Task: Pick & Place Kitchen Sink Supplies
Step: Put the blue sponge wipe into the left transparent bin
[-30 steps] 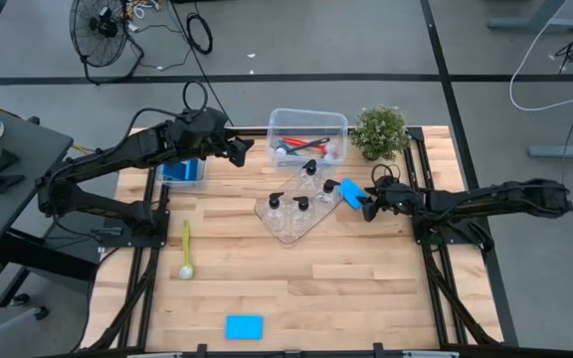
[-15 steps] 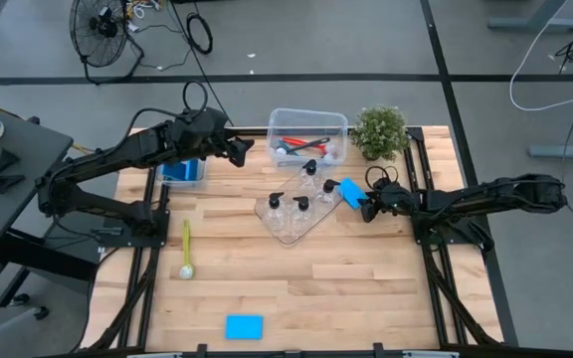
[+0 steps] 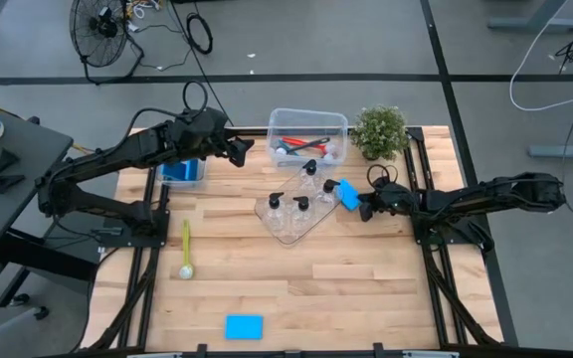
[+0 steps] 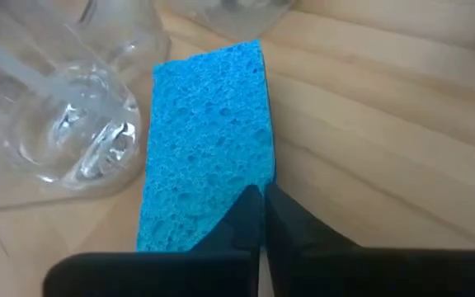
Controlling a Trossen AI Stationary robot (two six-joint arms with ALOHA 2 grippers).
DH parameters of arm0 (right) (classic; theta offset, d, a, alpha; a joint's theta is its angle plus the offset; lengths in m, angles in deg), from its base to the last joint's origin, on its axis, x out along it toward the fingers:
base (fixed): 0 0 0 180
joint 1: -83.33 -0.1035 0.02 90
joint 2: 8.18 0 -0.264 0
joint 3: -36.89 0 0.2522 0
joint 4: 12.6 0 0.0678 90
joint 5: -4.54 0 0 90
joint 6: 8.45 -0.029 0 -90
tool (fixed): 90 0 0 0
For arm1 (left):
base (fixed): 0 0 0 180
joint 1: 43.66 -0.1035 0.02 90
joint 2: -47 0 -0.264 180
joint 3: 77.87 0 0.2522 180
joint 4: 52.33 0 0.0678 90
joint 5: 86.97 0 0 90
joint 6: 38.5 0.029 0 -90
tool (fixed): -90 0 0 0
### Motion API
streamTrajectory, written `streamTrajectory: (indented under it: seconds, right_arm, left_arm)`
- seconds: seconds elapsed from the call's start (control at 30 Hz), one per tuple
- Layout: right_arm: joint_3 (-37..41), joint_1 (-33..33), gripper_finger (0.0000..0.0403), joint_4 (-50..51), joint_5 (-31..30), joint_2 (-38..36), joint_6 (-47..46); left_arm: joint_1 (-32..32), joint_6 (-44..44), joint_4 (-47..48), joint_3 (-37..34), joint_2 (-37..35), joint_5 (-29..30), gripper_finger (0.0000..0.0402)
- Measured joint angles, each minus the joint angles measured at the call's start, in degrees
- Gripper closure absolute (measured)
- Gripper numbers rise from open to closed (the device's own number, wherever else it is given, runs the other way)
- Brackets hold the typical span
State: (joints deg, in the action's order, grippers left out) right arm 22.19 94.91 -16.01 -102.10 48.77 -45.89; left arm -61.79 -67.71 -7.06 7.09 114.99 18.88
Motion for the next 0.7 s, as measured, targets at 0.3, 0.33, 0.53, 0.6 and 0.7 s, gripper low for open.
streamTrajectory:
  seconds: [0.3,0.33,0.53,0.6,0.7]
  right_arm:
    - [-5.65,0.00,0.0401,4.40,-1.46,0.00,0.80]
    - [-7.07,0.00,0.0401,7.02,-2.07,-0.01,1.63]
    - [-15.74,0.00,0.0402,25.37,-4.91,-0.02,8.69]
    - [-17.80,0.00,0.0402,30.80,-5.05,-0.02,10.37]
    - [-20.99,-0.29,0.0403,36.43,-5.80,-0.13,11.73]
  left_arm:
    - [-0.02,-0.03,-0.44,0.00,0.00,-0.02,0.0087]
    - [0.00,-0.03,-0.46,-0.02,0.00,-0.02,0.0087]
    - [0.01,-0.01,-0.44,-0.01,0.00,-0.02,0.0087]
    - [0.00,-0.01,-0.44,-0.02,0.00,-0.02,0.0087]
    - [0.01,-0.01,-0.44,-0.01,0.00,-0.03,0.0087]
